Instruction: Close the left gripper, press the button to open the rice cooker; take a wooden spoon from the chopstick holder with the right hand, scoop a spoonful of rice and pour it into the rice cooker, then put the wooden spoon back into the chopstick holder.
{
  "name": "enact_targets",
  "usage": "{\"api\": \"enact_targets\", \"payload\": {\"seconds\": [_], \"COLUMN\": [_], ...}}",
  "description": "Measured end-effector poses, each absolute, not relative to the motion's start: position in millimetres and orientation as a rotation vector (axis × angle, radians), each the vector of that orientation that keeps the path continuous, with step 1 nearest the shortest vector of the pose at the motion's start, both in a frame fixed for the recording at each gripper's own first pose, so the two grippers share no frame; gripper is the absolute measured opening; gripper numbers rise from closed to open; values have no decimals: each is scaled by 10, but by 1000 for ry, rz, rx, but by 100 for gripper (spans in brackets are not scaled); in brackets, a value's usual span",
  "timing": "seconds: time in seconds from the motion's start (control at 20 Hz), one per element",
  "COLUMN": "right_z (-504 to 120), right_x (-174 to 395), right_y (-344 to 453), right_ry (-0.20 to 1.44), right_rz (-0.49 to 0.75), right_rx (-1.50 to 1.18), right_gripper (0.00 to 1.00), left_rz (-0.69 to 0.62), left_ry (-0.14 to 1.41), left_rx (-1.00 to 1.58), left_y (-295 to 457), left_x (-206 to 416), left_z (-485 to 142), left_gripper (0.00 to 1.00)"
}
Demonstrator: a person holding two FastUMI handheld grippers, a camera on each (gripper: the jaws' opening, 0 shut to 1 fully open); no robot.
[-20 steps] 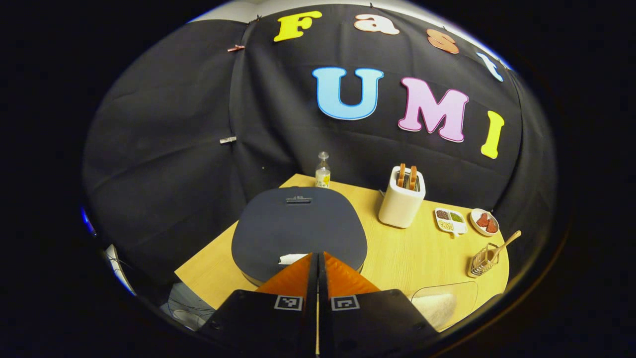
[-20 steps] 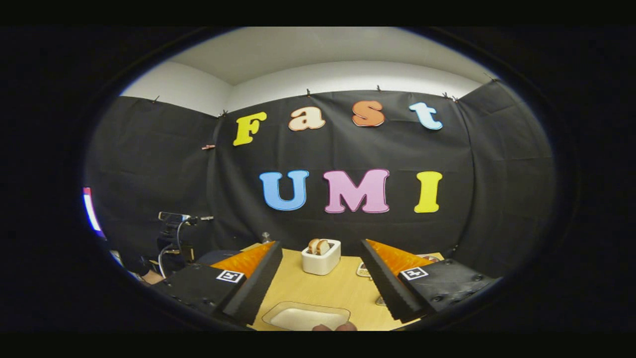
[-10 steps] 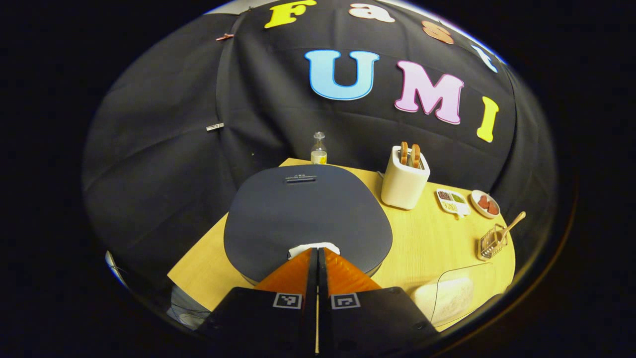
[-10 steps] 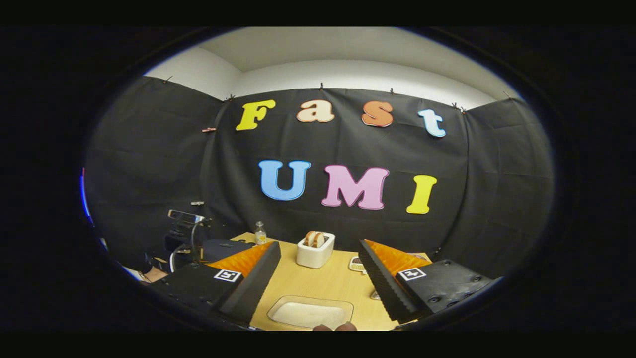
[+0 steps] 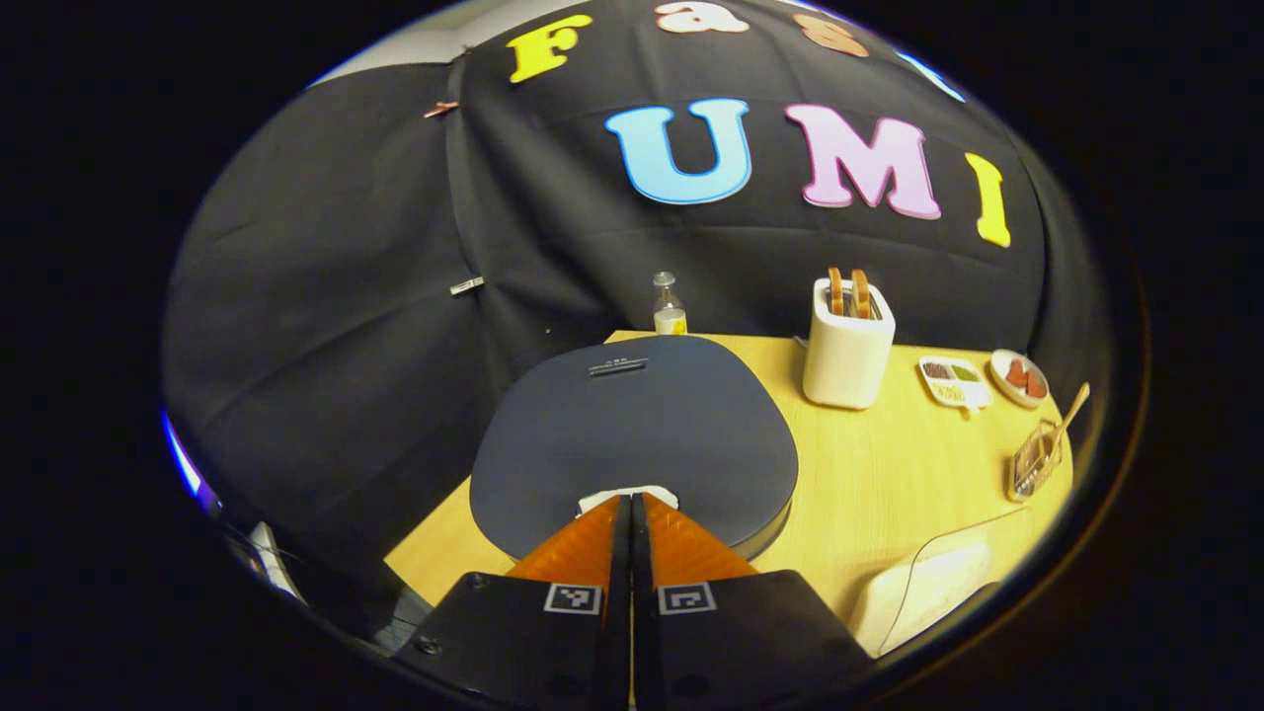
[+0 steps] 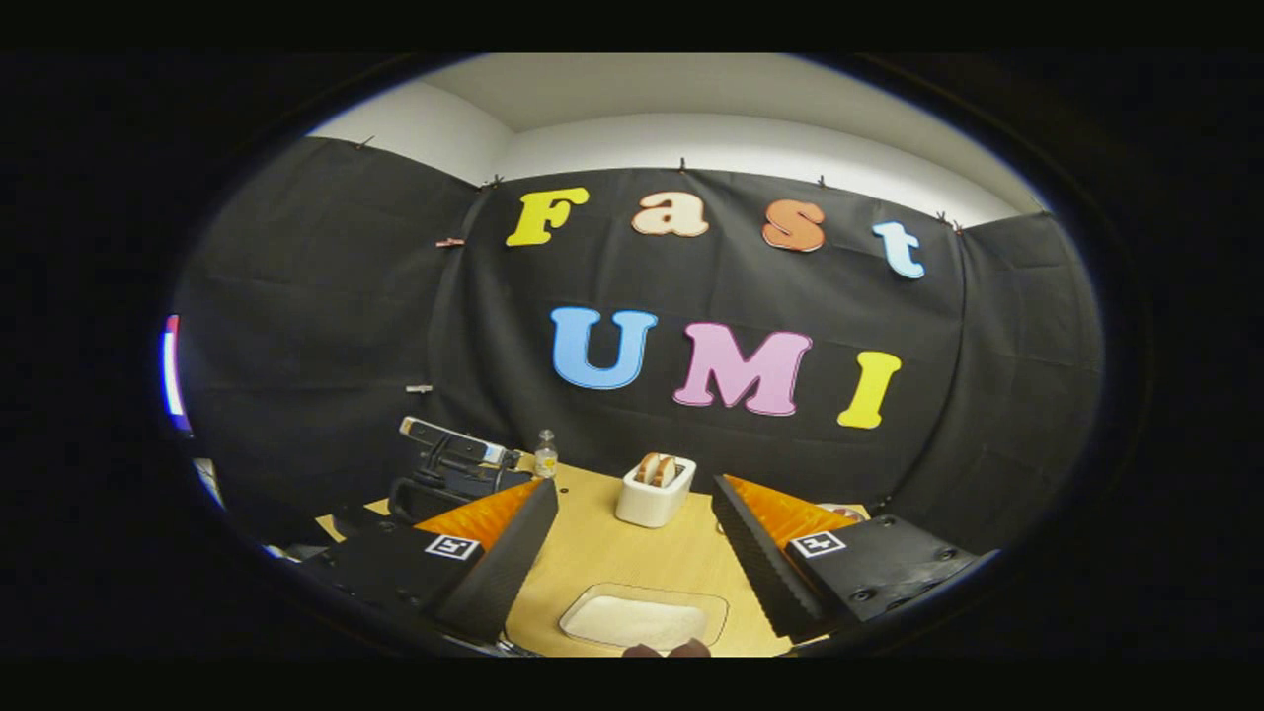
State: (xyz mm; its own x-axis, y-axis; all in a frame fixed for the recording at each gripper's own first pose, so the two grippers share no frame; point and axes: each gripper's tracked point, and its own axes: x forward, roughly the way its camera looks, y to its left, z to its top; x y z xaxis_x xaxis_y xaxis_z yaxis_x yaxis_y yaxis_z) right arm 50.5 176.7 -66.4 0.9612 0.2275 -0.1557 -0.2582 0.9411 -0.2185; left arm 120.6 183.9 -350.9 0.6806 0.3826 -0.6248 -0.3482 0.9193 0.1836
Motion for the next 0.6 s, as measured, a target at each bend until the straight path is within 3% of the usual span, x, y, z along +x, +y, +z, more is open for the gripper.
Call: {"api": "enact_targets", "payload": {"seconds": [0.45,0.6], "right_z": [-741,-747], "right_x": [504,526], "right_y": [1812,1815], "right_ry": [146,150], "right_rz": [270,273], "right_rx": [-256,-251], "right_gripper": [98,98], "left_rz": [397,409], "left_ry": [677,736], "left_rx": [0,-33], "left_y": [1911,1958], "left_x": [1328,1337], "left_z": [-3316,-3489], "left_gripper": [5,5]}}
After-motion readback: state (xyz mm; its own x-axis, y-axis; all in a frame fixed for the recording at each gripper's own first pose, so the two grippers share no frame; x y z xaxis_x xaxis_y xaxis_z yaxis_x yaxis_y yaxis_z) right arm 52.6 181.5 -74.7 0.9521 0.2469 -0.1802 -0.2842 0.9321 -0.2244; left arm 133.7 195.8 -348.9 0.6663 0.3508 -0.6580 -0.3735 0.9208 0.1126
